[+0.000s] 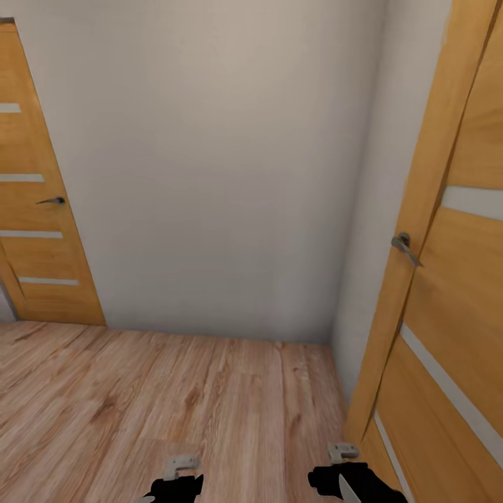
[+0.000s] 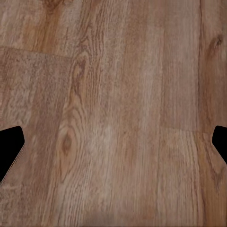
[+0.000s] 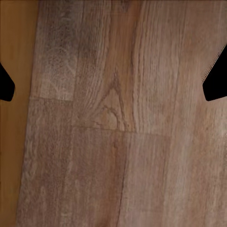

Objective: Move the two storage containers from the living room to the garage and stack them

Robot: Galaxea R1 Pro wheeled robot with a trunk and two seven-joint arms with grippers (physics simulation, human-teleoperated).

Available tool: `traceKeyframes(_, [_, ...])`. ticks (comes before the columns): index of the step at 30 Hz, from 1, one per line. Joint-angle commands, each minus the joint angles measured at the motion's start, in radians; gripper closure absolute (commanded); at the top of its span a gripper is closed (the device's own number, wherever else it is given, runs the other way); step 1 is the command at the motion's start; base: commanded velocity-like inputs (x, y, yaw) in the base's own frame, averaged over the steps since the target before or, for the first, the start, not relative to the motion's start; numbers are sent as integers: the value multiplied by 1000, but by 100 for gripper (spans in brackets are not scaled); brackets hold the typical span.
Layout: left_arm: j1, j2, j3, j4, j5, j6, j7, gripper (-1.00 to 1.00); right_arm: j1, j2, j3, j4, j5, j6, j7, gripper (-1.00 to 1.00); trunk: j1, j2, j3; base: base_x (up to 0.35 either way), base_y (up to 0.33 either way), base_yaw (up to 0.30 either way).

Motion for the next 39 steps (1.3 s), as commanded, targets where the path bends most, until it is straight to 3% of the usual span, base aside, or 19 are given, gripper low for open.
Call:
traceKeyframes(1, [-1, 0, -7, 1, 10, -4, 0, -100, 0, 0, -4, -2, 3, 6, 3, -100, 0, 0, -2, 276, -5, 108])
traceKeyframes(21, [-1, 1, -7, 1, 11, -4, 0, -100, 0, 0, -3, -2, 3, 6, 4, -100, 0, 0, -3, 271, -42, 41])
traceKeyframes(39, [-1, 2, -7, 2, 12, -4, -1, -100, 0, 0, -3, -2, 3, 6, 4, -100, 0, 0, -6, 37, -6, 152])
